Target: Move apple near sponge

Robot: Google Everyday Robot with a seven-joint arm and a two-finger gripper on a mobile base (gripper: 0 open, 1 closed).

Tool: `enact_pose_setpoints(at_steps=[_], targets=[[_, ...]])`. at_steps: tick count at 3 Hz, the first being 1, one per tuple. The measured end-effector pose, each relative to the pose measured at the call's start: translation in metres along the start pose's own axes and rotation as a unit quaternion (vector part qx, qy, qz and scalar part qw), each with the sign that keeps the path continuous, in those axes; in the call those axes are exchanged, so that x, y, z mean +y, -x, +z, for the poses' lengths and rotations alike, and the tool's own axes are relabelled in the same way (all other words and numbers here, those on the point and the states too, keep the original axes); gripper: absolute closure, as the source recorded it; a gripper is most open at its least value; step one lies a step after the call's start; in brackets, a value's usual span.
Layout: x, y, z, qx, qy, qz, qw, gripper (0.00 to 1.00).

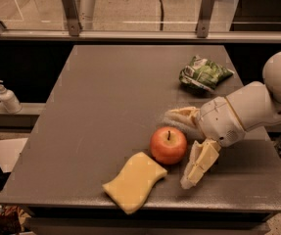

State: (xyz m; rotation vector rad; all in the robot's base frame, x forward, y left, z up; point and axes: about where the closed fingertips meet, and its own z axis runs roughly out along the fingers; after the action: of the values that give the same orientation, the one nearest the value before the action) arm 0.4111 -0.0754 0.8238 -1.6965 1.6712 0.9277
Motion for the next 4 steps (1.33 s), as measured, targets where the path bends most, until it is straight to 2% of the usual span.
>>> enact_pose_setpoints(at_steps=[1, 2, 3, 4], targets=[[-0.003, 0.002, -0.013, -0.001, -0.008, -0.001, 1.0000, 0.00], [-0.011, 0.000, -0.040, -0.006, -0.030, 0.004, 0.9995, 0.00], [-0.019, -0.006, -0.079, -0.019, -0.064, 0.010, 0.9977, 0.00], [-0.026, -0.012, -0.115, -0.047, -0.100, 0.013, 0.9938, 0.00]])
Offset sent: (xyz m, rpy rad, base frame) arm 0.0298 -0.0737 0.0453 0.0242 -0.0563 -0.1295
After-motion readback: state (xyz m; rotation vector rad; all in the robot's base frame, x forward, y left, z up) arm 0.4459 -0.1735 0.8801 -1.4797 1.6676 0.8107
